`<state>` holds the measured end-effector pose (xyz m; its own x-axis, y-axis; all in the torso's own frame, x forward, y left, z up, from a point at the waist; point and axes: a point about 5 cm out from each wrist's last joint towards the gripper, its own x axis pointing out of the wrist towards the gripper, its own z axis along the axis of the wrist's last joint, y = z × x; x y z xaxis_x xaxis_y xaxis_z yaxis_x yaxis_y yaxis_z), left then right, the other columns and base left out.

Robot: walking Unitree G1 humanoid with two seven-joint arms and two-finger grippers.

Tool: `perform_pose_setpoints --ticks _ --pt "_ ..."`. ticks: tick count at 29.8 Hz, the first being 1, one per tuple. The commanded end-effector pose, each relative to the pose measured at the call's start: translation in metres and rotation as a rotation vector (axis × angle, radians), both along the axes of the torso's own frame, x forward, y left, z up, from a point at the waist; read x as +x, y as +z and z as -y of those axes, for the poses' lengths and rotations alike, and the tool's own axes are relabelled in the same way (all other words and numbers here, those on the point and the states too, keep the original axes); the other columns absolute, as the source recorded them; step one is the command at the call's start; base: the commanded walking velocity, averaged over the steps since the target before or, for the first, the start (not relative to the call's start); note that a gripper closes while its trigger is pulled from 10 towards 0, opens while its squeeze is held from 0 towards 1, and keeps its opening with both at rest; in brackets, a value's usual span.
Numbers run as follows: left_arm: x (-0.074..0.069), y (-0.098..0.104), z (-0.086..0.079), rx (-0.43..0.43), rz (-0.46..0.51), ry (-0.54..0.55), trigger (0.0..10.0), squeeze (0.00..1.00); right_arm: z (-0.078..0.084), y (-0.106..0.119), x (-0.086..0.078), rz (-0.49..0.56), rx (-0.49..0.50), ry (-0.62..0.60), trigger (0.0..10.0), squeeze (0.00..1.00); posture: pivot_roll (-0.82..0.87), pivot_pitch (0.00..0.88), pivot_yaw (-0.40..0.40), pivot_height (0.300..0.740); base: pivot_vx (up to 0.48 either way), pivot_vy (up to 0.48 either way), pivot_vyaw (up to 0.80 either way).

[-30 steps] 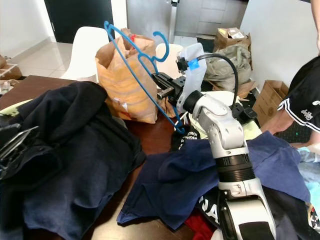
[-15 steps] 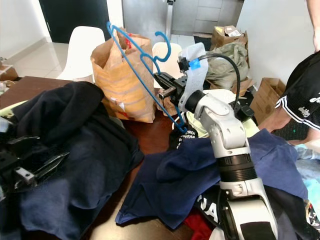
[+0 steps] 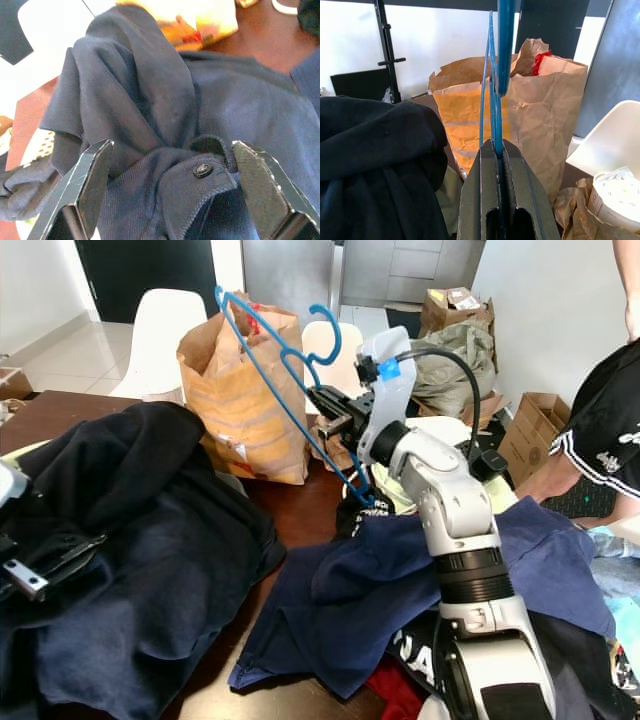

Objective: Hang hanger

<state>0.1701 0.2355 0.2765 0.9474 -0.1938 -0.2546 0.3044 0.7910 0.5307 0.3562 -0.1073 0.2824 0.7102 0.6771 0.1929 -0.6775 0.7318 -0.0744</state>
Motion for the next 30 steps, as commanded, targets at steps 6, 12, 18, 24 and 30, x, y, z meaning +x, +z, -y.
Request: perform_pose_setpoints --ticks 6,12,18,24,30 --pt "-0.012 -0.007 0.006 0.065 -0.116 -0.062 10.0 0.00 0.001 -0.002 0.000 0.000 -0.010 -0.002 10.0 0.00 0.04 0.030 -0.083 0.740 0.000 0.000 0.00" --pt "-0.015 -0.013 0.003 0.087 -0.163 -0.048 10.0 0.00 0.001 -0.003 0.000 -0.004 -0.010 -0.002 10.0 0.00 0.04 0.031 -0.084 0.740 0.000 0.000 0.00" --pt "-0.012 -0.009 -0.005 0.115 -0.141 -0.001 9.6 0.00 0.001 -0.004 0.000 -0.005 -0.011 -0.004 10.0 0.00 0.03 0.031 -0.082 0.740 0.000 0.000 0.00" --pt "-0.009 -0.003 -0.016 0.152 -0.097 0.061 5.2 0.00 0.001 -0.004 0.000 -0.006 -0.009 -0.006 10.0 0.00 0.04 0.032 -0.081 0.740 0.000 0.000 0.00" --pt "-0.008 -0.003 -0.024 0.177 -0.094 0.103 0.0 0.00 0.002 -0.004 0.000 -0.008 -0.008 -0.008 10.0 0.00 0.04 0.032 -0.081 0.740 0.000 0.000 0.00"
